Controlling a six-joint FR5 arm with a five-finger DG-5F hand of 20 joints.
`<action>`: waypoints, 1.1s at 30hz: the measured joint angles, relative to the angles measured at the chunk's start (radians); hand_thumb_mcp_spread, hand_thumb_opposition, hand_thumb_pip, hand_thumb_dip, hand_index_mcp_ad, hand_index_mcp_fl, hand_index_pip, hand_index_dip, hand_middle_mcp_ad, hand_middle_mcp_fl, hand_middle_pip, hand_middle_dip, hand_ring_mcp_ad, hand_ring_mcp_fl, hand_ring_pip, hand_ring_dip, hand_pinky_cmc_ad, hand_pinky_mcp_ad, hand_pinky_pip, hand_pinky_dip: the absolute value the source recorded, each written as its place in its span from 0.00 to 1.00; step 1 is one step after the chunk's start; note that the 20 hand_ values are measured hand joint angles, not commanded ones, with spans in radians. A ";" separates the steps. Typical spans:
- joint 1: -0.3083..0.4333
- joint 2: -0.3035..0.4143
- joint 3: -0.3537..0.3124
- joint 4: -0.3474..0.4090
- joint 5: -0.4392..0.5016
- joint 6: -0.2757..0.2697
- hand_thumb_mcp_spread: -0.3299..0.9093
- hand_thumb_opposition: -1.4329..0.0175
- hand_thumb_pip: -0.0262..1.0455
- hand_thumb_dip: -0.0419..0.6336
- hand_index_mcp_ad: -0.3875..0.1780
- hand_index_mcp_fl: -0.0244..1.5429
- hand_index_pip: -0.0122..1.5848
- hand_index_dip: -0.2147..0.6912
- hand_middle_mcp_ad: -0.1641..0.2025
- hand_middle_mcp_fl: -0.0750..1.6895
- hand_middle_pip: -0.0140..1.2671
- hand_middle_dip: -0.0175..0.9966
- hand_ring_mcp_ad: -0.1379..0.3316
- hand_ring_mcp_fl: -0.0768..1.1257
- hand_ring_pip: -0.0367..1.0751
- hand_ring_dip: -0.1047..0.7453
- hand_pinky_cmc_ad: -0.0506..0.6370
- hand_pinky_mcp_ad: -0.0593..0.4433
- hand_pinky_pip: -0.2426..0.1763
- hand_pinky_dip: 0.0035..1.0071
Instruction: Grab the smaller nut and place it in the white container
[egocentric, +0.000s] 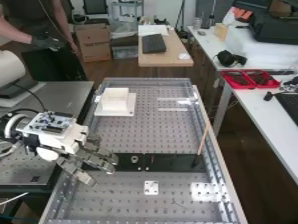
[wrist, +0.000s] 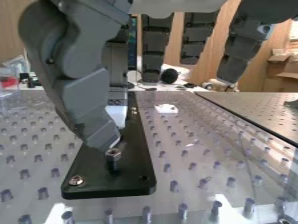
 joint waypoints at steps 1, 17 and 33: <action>0.000 -0.002 0.000 0.000 0.001 0.001 0.64 0.36 0.62 0.44 0.30 0.14 0.98 0.36 0.41 0.16 0.11 0.33 0.54 0.08 0.13 0.30 0.63 0.74 0.59 0.26; -0.003 -0.031 0.000 0.013 0.004 0.012 0.64 0.36 0.62 0.44 0.30 0.12 0.97 0.36 0.41 0.16 0.11 0.33 0.54 0.07 0.13 0.30 0.63 0.74 0.58 0.26; -0.008 -0.037 -0.006 0.032 0.009 0.031 0.63 0.36 0.62 0.44 0.30 0.12 0.98 0.36 0.41 0.16 0.11 0.33 0.54 0.07 0.13 0.30 0.63 0.74 0.58 0.26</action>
